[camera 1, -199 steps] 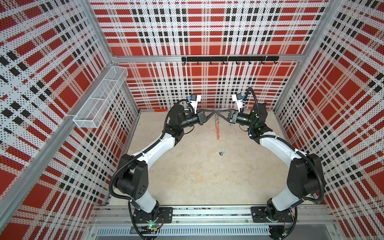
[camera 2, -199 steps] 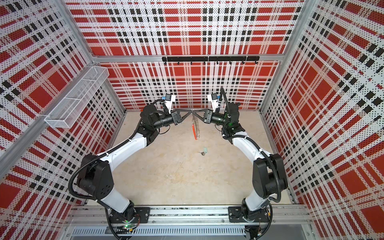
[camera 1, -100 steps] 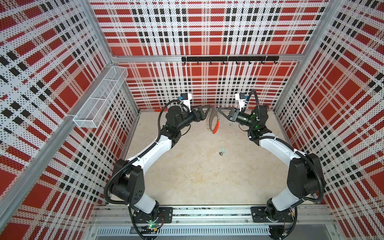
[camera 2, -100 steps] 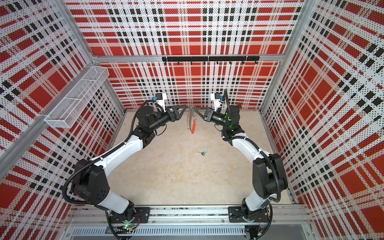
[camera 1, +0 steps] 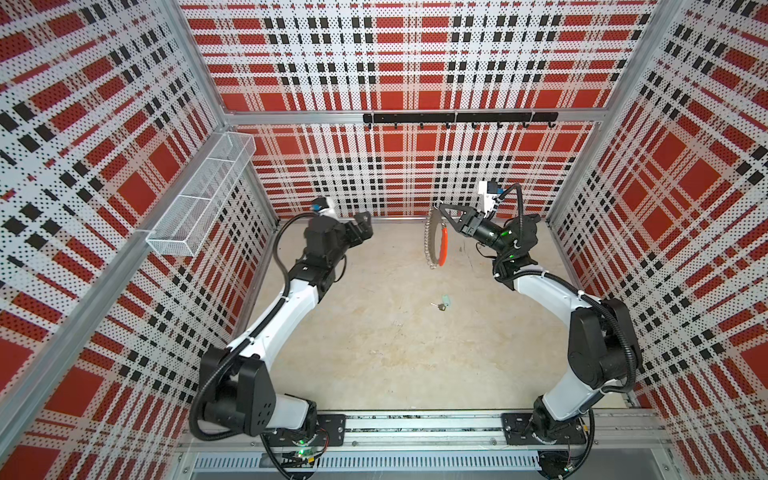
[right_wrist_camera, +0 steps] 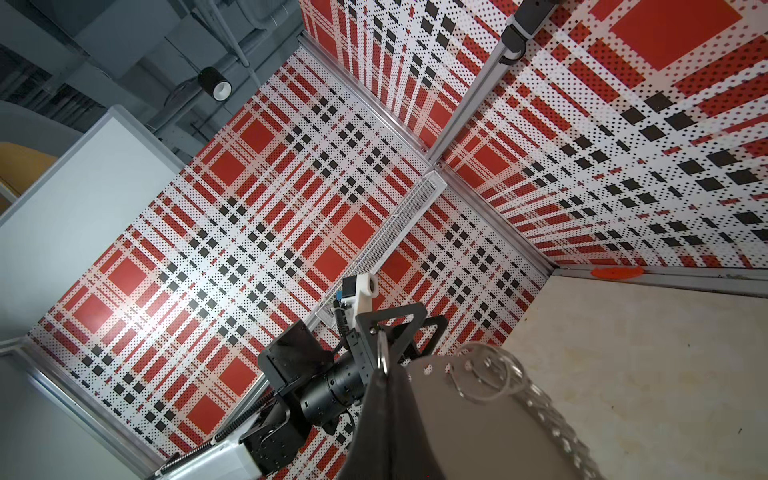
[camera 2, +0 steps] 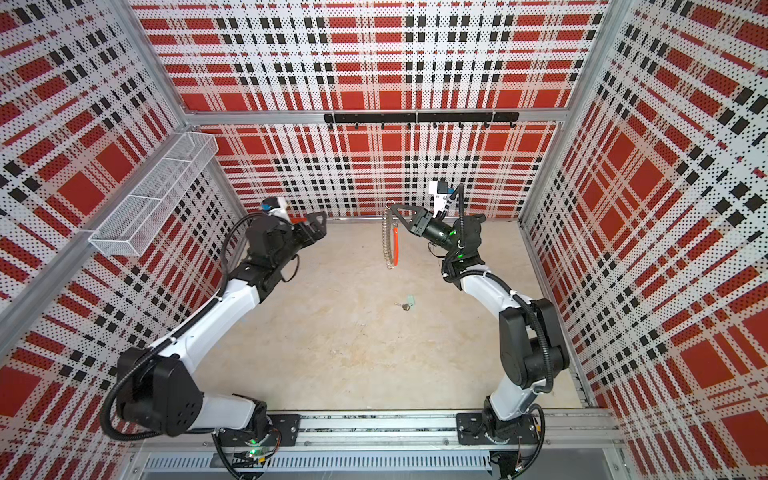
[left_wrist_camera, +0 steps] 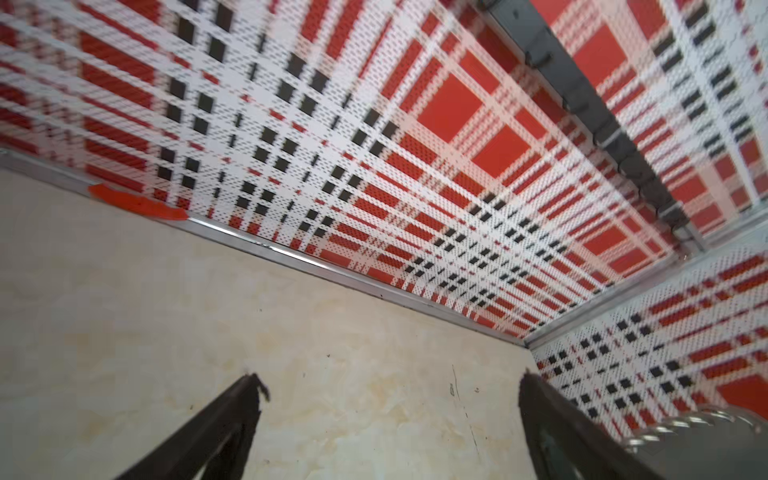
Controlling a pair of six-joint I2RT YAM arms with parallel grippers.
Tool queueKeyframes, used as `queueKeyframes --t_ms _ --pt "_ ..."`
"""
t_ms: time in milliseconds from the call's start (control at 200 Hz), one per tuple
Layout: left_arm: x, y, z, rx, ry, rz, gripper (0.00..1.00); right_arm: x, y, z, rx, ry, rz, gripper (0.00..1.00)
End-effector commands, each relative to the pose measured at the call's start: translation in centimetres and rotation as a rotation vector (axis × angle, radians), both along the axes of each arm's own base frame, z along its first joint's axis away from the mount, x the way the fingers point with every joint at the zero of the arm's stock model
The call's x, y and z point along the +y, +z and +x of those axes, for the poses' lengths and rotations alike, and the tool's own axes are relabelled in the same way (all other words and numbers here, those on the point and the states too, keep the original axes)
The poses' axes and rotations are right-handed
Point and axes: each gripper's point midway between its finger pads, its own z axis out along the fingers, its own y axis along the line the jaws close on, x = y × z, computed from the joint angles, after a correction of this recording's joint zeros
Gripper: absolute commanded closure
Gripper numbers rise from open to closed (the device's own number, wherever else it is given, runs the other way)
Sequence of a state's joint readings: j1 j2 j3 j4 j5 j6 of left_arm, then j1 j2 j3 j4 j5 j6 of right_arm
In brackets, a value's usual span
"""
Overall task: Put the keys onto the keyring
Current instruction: 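Open the left gripper and draw it back while the right gripper holds the disc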
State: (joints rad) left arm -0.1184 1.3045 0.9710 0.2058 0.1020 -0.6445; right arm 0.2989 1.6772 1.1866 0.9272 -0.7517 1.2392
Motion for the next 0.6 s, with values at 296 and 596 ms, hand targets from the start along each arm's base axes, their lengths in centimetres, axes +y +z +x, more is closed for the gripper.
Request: queueKeyframes --t_ms 296,596 --pt "-5.8 6.2 -0.7 -0.167 -0.213 -0.013 0.1 0.4 3.3 0.3 -0.067 -0.041 0.105 1.0" --pt "-14.8 11.2 -3.1 -0.331 -0.519 -0.243 0.48 0.5 4.0 -0.7 -0.142 -0.012 0.207 1.0"
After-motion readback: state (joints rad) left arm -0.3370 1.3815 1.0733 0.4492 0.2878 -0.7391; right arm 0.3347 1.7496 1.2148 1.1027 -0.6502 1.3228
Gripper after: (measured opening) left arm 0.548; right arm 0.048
